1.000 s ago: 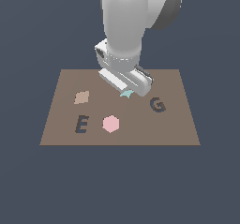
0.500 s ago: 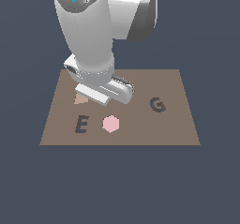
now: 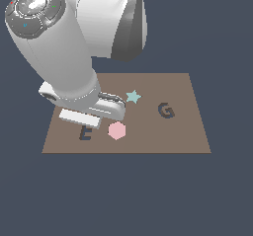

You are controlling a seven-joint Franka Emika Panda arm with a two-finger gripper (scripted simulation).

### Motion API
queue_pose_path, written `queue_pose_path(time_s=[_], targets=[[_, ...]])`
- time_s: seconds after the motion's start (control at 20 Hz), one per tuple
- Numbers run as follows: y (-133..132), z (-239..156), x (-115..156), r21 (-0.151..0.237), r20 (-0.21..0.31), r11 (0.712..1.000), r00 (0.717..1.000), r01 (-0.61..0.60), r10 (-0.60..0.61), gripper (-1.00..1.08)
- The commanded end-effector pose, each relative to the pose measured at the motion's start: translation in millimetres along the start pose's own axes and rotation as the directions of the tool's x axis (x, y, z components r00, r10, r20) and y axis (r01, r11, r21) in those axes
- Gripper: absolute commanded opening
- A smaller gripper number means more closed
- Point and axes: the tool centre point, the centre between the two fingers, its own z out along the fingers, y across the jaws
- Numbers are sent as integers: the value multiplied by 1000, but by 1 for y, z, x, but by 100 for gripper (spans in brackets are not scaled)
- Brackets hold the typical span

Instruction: Insert a designated object into the corresponding slot on a board.

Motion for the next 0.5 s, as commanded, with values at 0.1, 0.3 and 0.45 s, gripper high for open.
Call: queue_pose_path(time_s=[0.1,0.3,0.45], targets=[[5,-1,22,0,0,997,997,77,-77,-100],[8,-1,36,0,0,992,992,123,-123,-100],[8,-1,43,0,0,989,989,148,-148,-100]])
